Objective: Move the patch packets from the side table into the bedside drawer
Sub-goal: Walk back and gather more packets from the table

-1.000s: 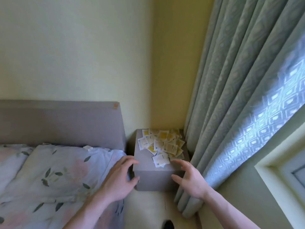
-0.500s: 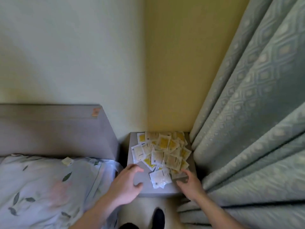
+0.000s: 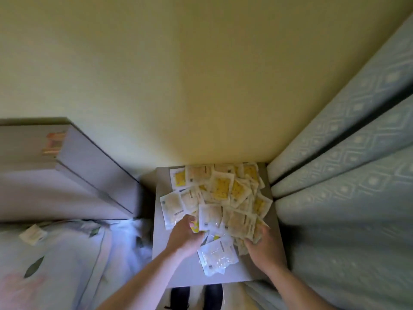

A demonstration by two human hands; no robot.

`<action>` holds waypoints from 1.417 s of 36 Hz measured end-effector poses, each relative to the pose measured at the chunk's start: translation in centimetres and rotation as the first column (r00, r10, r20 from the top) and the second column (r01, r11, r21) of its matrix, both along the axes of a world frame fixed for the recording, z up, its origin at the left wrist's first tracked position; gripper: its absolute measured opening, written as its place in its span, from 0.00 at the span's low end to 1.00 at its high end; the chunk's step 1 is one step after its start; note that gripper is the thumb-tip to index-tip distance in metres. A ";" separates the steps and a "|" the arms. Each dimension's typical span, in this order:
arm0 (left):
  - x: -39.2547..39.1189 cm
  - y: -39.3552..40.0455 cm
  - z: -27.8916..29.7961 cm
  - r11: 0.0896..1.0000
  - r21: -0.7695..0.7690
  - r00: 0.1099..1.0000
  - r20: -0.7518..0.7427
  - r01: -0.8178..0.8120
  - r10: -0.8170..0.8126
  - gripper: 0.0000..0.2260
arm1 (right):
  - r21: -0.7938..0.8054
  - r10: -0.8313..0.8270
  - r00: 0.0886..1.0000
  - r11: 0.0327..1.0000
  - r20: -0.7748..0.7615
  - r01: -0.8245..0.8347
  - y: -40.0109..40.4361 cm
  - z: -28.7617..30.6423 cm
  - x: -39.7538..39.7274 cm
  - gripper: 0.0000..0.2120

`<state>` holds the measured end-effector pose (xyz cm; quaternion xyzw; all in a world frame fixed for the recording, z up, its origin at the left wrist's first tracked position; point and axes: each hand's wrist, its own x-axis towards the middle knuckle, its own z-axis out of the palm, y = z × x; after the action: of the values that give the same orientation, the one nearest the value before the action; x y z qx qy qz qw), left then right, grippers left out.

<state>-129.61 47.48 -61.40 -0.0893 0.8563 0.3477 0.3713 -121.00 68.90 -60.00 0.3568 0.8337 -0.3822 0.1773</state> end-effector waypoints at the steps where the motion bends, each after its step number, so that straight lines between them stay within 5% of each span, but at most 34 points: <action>1: -0.3 0.4 -1.3 1.000 -0.004 1.000 0.011 -0.026 0.026 0.21 | -0.021 -0.017 1.000 1.000 0.006 0.017 0.1 -1.6 -0.3 0.19; 12: -0.6 2.7 -9.8 0.975 0.034 0.971 -0.087 -0.221 0.223 0.11 | -0.015 -0.279 0.960 0.960 -0.011 0.278 1.2 -12.7 -0.5 0.34; 15: -0.1 2.4 -9.8 0.972 0.120 0.957 -0.186 -0.202 0.222 0.19 | -0.015 -0.301 0.953 0.953 0.023 0.301 0.9 -11.4 -1.2 0.26; 19: 0.5 0.3 -8.3 0.978 0.148 0.946 -0.269 -0.148 0.183 0.16 | -0.078 -0.275 0.957 0.956 0.090 0.282 0.5 -8.7 -1.5 0.07; 28: -1.7 -6.1 -5.3 0.893 0.250 0.890 -0.174 -0.374 0.421 0.09 | -0.264 -0.408 0.911 0.887 -0.063 0.379 -1.6 -4.7 2.1 0.06; 31: -3.3 -8.0 -5.3 0.930 0.152 0.919 -0.165 -0.334 0.357 0.11 | -0.369 -0.511 0.858 0.806 -0.040 0.463 -2.5 -4.0 3.8 0.07; 39: -6.0 -10.1 -7.2 0.986 -0.035 0.956 -0.253 -0.161 0.147 0.20 | -0.295 -0.424 0.901 0.853 0.090 0.430 -4.0 -5.5 6.7 0.08; 44: -6.3 -10.1 -9.0 0.987 -0.091 0.954 -0.282 -0.134 0.104 0.10 | -0.198 -0.429 0.897 0.875 0.110 0.443 -4.6 -7.2 6.4 0.10; 48: -7.2 -10.3 -10.2 0.980 -0.194 0.914 -0.402 -0.035 -0.047 0.12 | -0.150 -0.465 0.880 0.867 0.096 0.475 -4.8 -7.3 5.6 0.06; 51: -7.7 -10.3 -10.6 0.972 -0.234 0.893 -0.431 0.027 -0.129 0.12 | -0.089 -0.477 0.874 0.870 0.094 0.484 -4.9 -7.1 5.5 0.20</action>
<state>-137.34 37.14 -72.05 -0.0138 0.9546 0.2459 0.1678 -115.51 63.97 -67.15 0.5555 0.6900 -0.4469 0.1245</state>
